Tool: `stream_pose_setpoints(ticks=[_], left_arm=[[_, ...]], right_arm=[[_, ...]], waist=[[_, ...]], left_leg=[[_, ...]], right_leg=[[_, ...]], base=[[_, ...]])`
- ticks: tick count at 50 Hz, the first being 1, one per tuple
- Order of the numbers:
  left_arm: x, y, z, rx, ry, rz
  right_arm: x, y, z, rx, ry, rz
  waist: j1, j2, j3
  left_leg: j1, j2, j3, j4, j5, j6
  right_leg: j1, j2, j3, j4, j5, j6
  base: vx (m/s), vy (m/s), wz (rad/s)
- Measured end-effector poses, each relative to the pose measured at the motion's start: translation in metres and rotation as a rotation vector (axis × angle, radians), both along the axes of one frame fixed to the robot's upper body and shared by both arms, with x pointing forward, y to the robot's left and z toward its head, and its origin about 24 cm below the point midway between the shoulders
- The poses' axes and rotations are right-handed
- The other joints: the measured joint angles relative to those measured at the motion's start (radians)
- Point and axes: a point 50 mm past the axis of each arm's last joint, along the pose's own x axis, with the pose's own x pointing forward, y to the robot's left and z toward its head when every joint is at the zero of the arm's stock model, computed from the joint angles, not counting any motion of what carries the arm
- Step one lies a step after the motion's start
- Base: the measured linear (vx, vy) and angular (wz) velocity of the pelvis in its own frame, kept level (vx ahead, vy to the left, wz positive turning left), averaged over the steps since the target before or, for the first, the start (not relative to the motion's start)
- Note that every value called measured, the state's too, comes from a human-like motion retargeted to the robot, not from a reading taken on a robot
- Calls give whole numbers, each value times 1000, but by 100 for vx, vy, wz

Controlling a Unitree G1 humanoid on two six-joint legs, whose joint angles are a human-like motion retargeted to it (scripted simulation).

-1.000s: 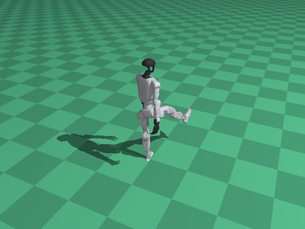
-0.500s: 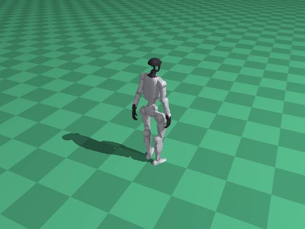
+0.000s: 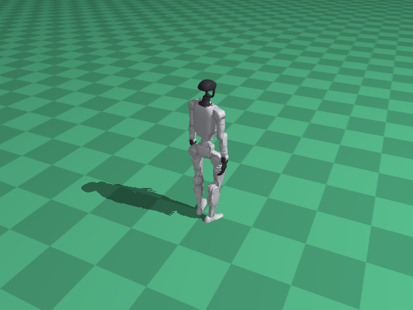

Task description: In place motions

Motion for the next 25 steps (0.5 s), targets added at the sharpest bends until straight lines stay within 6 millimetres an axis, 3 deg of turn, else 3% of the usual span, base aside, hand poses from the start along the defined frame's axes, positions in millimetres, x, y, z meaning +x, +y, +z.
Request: stream_pose_setpoints(ticks=[10, 15, 20, 25], left_arm=[[-59, -9, 1, -36, 208, 39], [-72, -12, 2, -45, 246, 42], [-70, -13, 2, -47, 243, 36], [-48, -11, 0, -30, 176, 33]], right_arm=[[3, -5, 1, -15, -9, -23], [3, -11, 2, -38, -9, -39], [-2, -17, 3, -59, 2, -61], [-10, -20, 3, -72, 24, -86]], waist=[[-5, 10, 14], [5, 13, 22], [17, 17, 27], [56, 12, 33]], left_leg=[[-7, 16, 3, 17, -12, -9], [-14, 16, -5, 25, -14, -10], [-26, 12, -26, 33, -10, -12], [-35, -6, -51, 36, -3, -8]], right_leg=[[-10, 8, 14, 6, 5, -5], [-6, 7, 7, 2, 7, -6], [-1, 2, -14, -1, 5, -7], [11, -6, -38, -8, 2, -8]], base=[[0, 0, 0], [0, 1, 5], [1, 6, 29], [4, 9, 31]])
